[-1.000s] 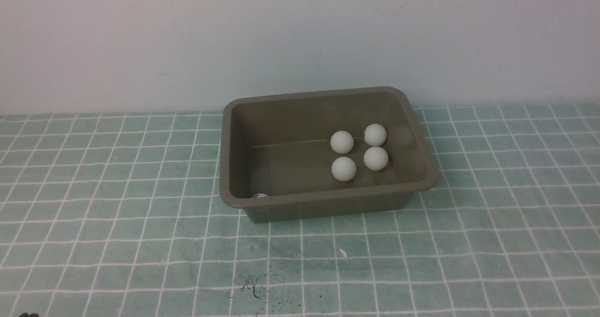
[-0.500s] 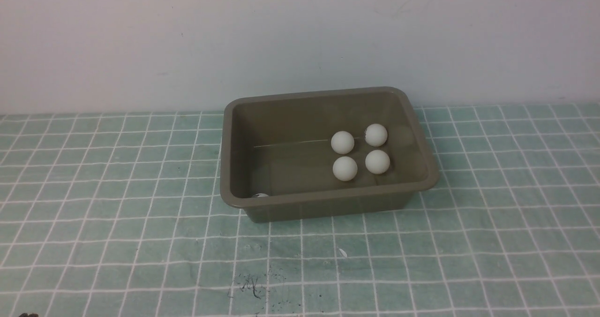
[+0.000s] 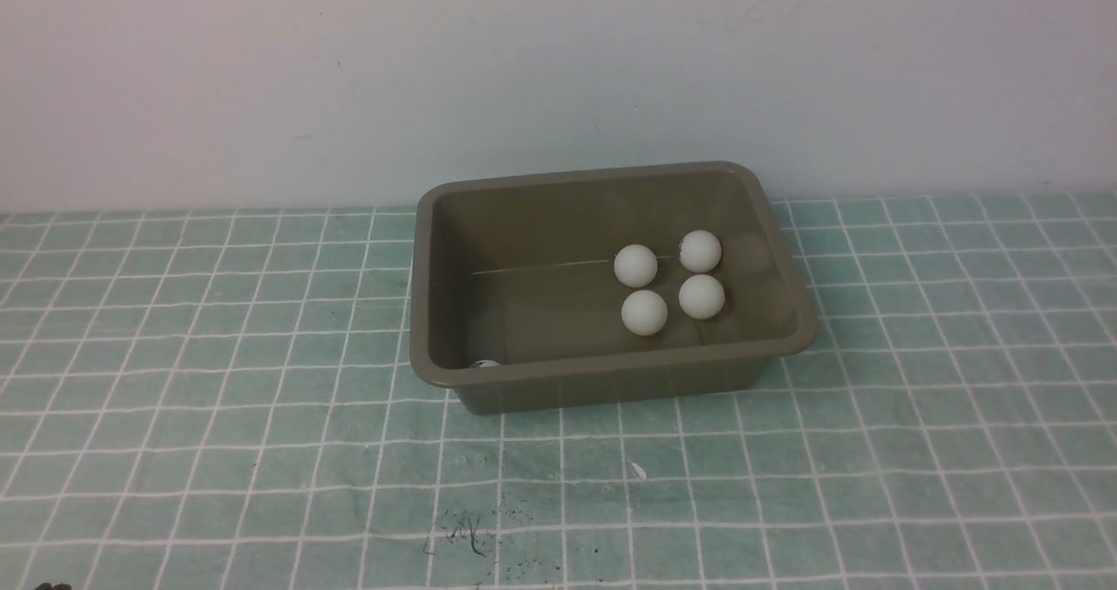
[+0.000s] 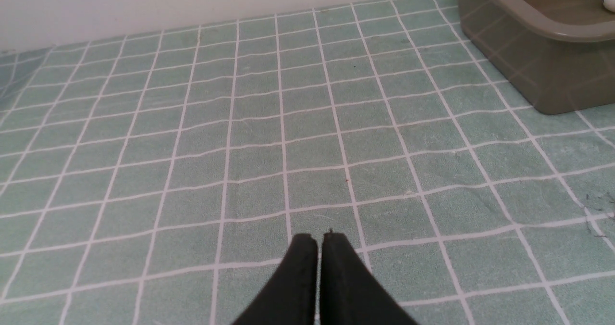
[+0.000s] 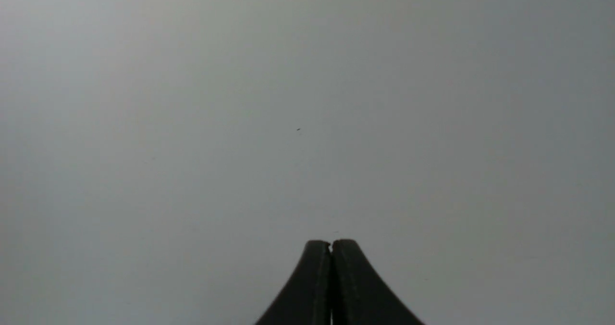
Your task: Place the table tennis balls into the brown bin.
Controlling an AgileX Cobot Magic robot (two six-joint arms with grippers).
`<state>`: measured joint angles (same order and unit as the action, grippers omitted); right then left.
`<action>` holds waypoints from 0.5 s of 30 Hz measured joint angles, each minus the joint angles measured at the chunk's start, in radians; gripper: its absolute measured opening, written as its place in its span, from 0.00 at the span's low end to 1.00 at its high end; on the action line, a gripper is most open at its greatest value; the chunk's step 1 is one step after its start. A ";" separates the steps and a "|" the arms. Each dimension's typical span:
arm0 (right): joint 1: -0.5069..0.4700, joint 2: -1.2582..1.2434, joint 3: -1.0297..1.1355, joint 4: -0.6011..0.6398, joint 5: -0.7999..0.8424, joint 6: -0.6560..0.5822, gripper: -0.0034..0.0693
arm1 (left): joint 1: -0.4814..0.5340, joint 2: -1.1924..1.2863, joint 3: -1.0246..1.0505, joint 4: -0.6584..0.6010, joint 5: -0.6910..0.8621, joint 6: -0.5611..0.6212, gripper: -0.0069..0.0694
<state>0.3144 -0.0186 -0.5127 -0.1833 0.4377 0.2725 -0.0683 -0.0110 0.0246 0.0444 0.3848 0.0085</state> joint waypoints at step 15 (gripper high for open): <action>-0.272 -0.001 0.395 0.097 -0.025 -0.140 0.03 | 0.001 0.000 0.000 0.001 0.000 0.000 0.08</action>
<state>0.0428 -0.0194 -0.1180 -0.0863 0.4129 0.1323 -0.0676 -0.0110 0.0246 0.0454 0.3848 0.0085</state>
